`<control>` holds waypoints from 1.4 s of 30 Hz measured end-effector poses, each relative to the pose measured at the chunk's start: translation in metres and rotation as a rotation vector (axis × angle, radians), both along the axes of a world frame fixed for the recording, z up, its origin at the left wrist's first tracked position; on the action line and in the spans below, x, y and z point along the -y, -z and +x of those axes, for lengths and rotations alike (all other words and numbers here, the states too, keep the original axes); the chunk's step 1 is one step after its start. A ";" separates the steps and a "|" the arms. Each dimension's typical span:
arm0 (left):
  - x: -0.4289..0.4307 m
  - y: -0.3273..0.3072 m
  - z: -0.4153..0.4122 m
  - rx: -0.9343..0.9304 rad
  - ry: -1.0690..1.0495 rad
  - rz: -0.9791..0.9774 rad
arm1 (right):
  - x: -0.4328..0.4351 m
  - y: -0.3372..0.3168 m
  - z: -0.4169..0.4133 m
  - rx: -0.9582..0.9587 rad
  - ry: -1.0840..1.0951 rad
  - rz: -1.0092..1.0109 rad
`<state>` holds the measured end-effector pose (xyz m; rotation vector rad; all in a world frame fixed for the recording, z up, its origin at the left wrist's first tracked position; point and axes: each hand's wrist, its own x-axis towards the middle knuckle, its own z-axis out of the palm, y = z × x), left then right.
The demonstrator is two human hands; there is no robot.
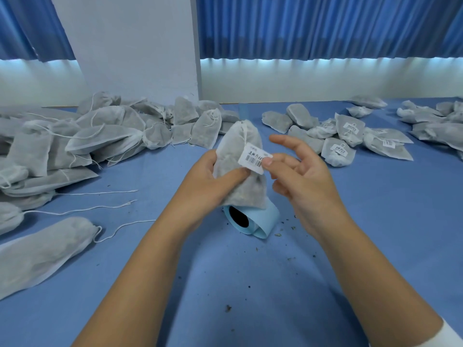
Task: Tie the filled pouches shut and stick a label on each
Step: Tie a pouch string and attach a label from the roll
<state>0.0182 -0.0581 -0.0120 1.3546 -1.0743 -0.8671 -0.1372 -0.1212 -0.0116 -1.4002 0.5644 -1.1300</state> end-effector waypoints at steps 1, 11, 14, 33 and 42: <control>0.000 0.000 -0.001 0.009 0.016 -0.003 | -0.001 -0.001 0.001 -0.008 0.001 -0.011; -0.003 0.000 -0.002 0.139 0.074 -0.039 | -0.003 0.001 0.004 -0.074 0.129 -0.047; -0.004 -0.001 -0.003 0.151 0.079 -0.054 | -0.004 0.000 0.005 -0.058 0.154 -0.050; 0.000 -0.002 -0.018 0.063 -0.137 -0.096 | -0.002 0.007 0.007 -0.126 0.354 -0.007; 0.005 0.001 -0.015 -0.002 -0.188 -0.094 | 0.001 0.005 0.005 0.040 -0.025 0.290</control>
